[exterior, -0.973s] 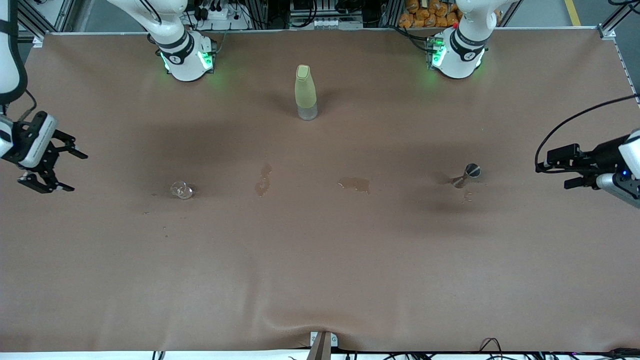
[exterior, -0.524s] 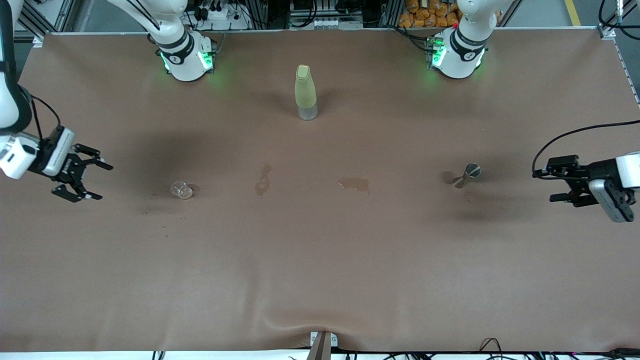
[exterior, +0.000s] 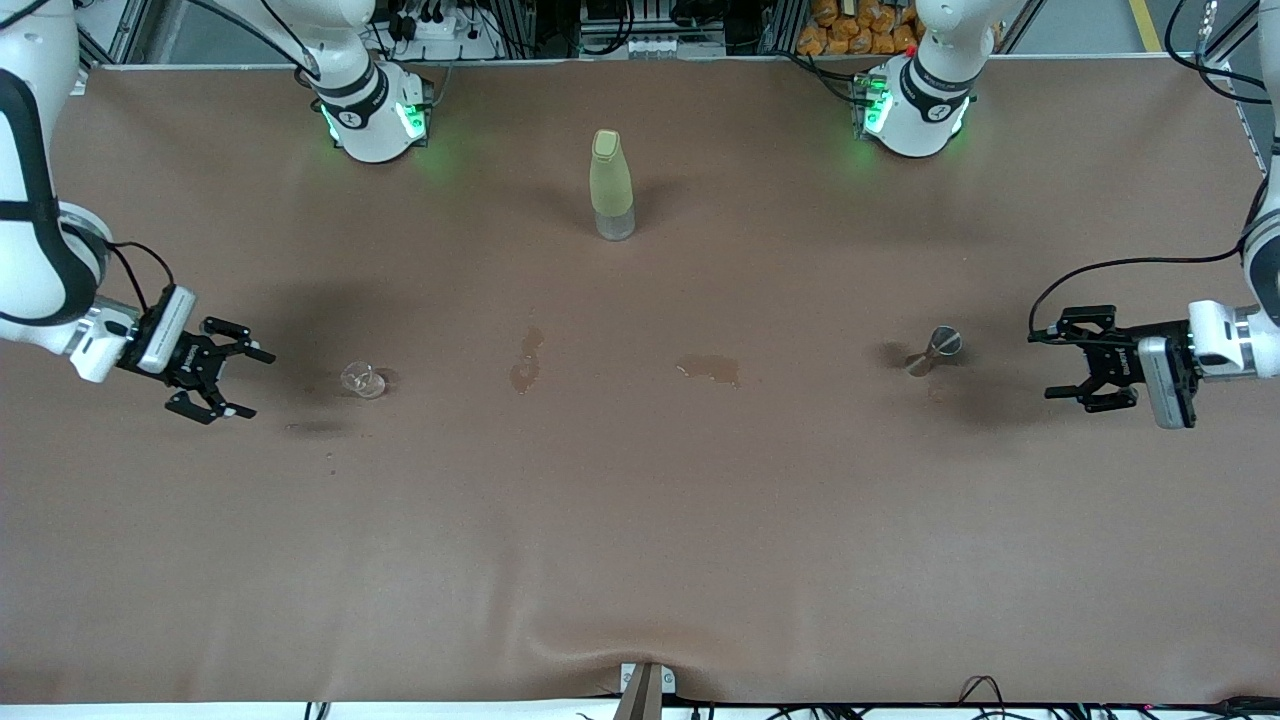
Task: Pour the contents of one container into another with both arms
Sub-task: 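Reach the right gripper to the beaker while the left gripper reaches the jigger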
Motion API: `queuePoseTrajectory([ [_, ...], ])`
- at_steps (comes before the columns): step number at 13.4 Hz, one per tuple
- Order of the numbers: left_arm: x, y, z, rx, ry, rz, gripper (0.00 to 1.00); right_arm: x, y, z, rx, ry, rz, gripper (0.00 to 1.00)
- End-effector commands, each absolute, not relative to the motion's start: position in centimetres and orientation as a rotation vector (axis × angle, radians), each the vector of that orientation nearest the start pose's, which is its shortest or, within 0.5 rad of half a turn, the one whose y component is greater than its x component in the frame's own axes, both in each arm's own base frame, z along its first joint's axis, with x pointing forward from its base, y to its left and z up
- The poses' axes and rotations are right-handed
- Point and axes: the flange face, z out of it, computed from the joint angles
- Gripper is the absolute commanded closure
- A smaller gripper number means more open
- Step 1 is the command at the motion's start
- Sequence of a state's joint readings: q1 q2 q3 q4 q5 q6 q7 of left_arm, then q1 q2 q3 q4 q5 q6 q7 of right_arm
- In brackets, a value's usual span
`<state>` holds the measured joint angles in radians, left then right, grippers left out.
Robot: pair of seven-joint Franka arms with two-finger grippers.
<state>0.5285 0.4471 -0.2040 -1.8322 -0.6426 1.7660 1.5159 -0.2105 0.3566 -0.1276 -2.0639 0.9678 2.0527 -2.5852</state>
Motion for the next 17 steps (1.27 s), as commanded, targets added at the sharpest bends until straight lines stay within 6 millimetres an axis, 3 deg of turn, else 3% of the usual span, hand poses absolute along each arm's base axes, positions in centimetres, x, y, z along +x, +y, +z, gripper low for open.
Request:
queuePoseTrajectory([
  [1,56.2,15.3,24.3,1.994,-1.024,0.390,0.00,54.7,-13.9,22.1,2.264,2.403,1.316,0.00],
  [7,54.7,15.3,19.8,1.782,-1.273,0.552,0.00,53.3,-13.4,17.2,2.249,2.447,1.451,0.00],
  [8,54.2,15.8,19.2,1.760,-1.278,0.590,0.00,53.0,-13.0,16.1,2.244,2.454,1.494,0.00],
  [12,52.3,14.4,15.1,1.651,-1.268,0.668,0.00,51.8,-13.0,12.9,2.226,2.432,1.634,0.00],
  [17,52.1,11.6,14.0,1.525,-1.277,0.736,0.00,50.5,-13.2,10.2,2.238,2.389,1.738,0.00],
])
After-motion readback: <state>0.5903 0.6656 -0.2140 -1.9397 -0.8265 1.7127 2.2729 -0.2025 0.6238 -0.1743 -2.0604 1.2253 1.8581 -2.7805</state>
